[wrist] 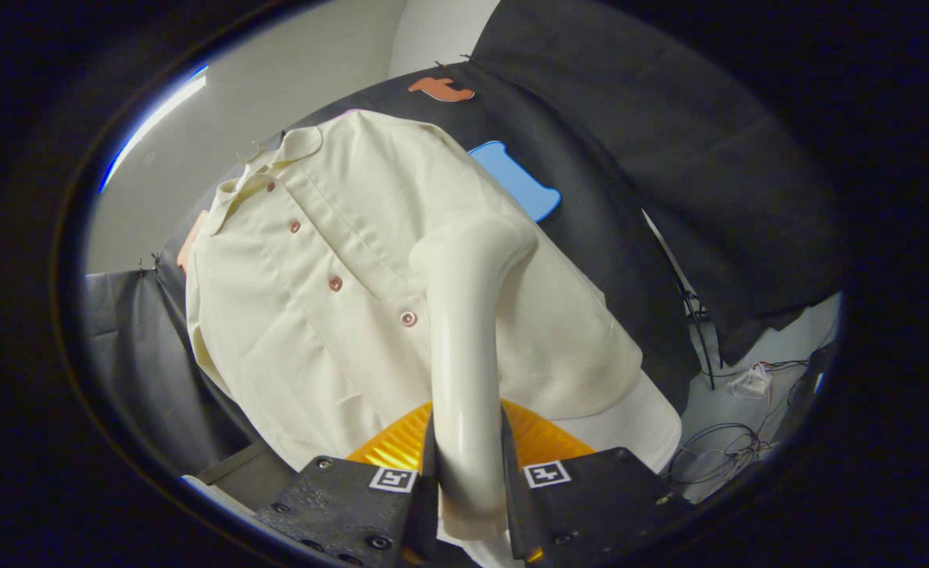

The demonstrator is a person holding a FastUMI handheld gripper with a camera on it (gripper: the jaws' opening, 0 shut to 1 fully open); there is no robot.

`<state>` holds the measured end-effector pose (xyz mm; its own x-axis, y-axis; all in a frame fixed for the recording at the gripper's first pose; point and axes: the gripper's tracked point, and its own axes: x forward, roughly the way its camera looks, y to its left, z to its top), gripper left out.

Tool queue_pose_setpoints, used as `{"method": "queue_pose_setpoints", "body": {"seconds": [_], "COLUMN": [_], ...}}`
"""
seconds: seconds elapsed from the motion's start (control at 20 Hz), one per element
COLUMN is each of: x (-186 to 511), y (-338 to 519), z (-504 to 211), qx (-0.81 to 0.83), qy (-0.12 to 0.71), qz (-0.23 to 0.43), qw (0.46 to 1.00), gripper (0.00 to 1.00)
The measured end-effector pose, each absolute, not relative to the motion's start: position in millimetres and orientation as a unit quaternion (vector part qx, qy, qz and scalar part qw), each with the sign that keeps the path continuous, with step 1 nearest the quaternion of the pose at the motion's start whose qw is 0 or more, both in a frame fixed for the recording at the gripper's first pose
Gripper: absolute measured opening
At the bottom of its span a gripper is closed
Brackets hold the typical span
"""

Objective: Iron the clothes twice with a garment steamer, once on the left side and once on the right side.

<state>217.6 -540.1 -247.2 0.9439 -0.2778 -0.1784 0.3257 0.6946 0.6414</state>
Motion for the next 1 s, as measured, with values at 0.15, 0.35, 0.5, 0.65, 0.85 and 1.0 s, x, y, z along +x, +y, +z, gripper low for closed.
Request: {"method": "queue_pose_setpoints", "body": {"seconds": [0.15, 0.35, 0.5, 0.65, 0.85, 1.0], "x": [206.2, 191.8, 175.4, 157.3, 134.2, 110.3], "y": [-536.9, -529.4, -523.8, -515.0, -493.9, -483.0], "z": [-260.6, -276.9, -282.9, -276.4, -258.8, -240.6], "qx": [0.373, 0.390, 0.406, 0.422, 0.431, 0.427], "qy": [0.041, 0.057, 0.060, 0.048, 0.038, 0.026], "qz": [-0.173, -0.183, -0.187, -0.181, -0.159, -0.148], "qw": [0.911, 0.901, 0.893, 0.887, 0.888, 0.892], "gripper": [0.35, 0.35, 0.35, 0.35, 0.35, 0.35]}}
